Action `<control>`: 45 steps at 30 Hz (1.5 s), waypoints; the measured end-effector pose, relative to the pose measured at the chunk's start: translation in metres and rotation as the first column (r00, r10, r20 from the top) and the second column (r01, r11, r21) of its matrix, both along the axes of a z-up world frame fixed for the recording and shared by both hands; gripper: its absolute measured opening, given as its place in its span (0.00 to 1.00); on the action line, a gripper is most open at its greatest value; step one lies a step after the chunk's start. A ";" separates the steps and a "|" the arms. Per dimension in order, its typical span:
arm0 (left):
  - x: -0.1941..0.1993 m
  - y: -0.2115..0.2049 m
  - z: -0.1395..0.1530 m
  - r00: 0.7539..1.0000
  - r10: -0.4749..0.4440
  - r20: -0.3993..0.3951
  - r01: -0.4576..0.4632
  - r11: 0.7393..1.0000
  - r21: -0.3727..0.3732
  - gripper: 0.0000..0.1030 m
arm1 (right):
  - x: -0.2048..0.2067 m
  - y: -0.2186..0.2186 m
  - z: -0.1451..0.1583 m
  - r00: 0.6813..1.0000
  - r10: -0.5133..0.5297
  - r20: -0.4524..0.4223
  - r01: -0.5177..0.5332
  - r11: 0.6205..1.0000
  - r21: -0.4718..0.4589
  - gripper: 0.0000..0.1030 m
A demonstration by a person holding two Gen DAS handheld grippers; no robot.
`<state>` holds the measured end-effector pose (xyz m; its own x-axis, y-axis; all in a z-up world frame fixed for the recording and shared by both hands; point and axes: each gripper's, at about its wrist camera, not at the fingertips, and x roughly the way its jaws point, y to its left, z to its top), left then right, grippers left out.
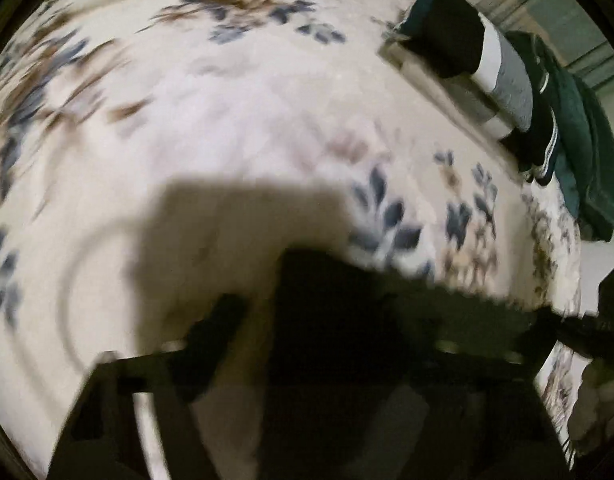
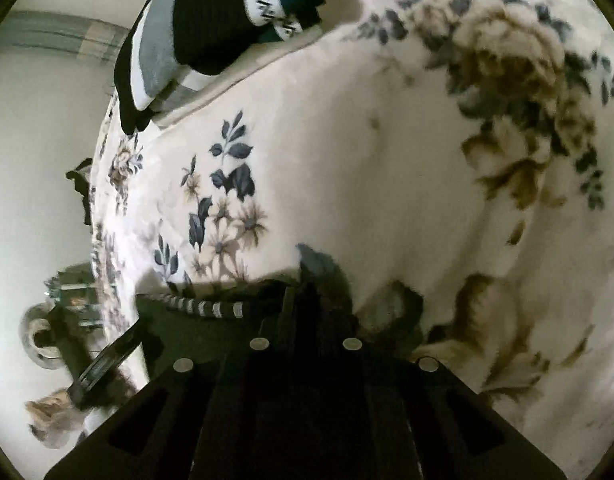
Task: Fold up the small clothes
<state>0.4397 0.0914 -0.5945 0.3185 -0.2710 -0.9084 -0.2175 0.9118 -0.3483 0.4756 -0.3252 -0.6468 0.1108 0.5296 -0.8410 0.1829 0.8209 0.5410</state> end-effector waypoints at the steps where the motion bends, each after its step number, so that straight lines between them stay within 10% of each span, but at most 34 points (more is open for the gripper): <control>1: 0.012 0.004 -0.003 0.999 0.038 -0.007 -0.038 0.999 -0.017 0.55 | 0.000 -0.001 -0.002 1.000 0.001 -0.004 -0.001 1.000 0.001 0.07; 6: 0.017 0.035 -0.001 0.986 0.168 -0.016 -0.168 0.969 -0.181 0.53 | 0.000 0.003 0.001 0.999 0.034 0.003 -0.034 0.999 -0.004 0.08; 13: -0.017 0.029 0.018 0.997 0.070 0.013 -0.066 0.985 -0.160 0.63 | -0.009 -0.010 0.052 0.991 -0.006 0.137 0.002 1.000 0.030 0.23; 15: -0.028 0.031 0.019 0.998 0.066 0.011 -0.063 0.985 -0.159 0.63 | -0.009 -0.001 0.056 0.989 0.033 0.143 -0.041 0.998 0.054 0.49; 22: -0.031 0.022 0.000 0.998 0.065 0.017 -0.060 0.974 -0.216 0.62 | -0.006 0.086 0.040 0.911 0.387 0.144 -0.378 0.922 -0.083 0.50; 24: -0.025 0.017 -0.002 0.997 0.058 0.046 -0.046 0.972 -0.229 0.27 | -0.008 0.106 0.037 0.877 0.451 0.167 -0.432 0.891 -0.137 0.35; 26: -0.019 0.015 0.000 0.996 0.056 0.074 -0.040 0.977 -0.212 0.16 | -0.008 0.119 0.031 0.858 0.491 0.152 -0.463 0.867 -0.186 0.00; 30: -0.015 0.028 -0.002 0.991 0.105 0.078 -0.079 0.958 -0.277 0.15 | 0.007 0.108 0.026 0.909 0.397 0.129 -0.369 0.909 -0.196 0.00; 35: -0.032 0.068 -0.011 0.958 0.287 0.015 -0.249 0.856 -0.452 0.27 | 0.030 0.086 0.024 0.971 0.236 0.032 -0.238 0.966 0.096 0.02; 38: -0.054 0.069 0.000 0.965 0.260 0.043 -0.221 0.886 -0.406 0.59 | 0.044 0.114 0.031 0.952 0.302 0.043 -0.305 0.941 0.150 0.20; 41: -0.076 0.060 0.005 0.975 0.215 0.053 -0.182 0.915 -0.359 0.59 | 0.058 0.169 0.027 0.899 0.436 0.035 -0.434 0.880 0.190 0.51; 45: -0.089 0.045 -0.001 0.984 0.172 0.050 -0.148 0.938 -0.313 0.59 | 0.065 0.241 0.005 0.793 0.609 0.008 -0.605 0.787 0.123 0.51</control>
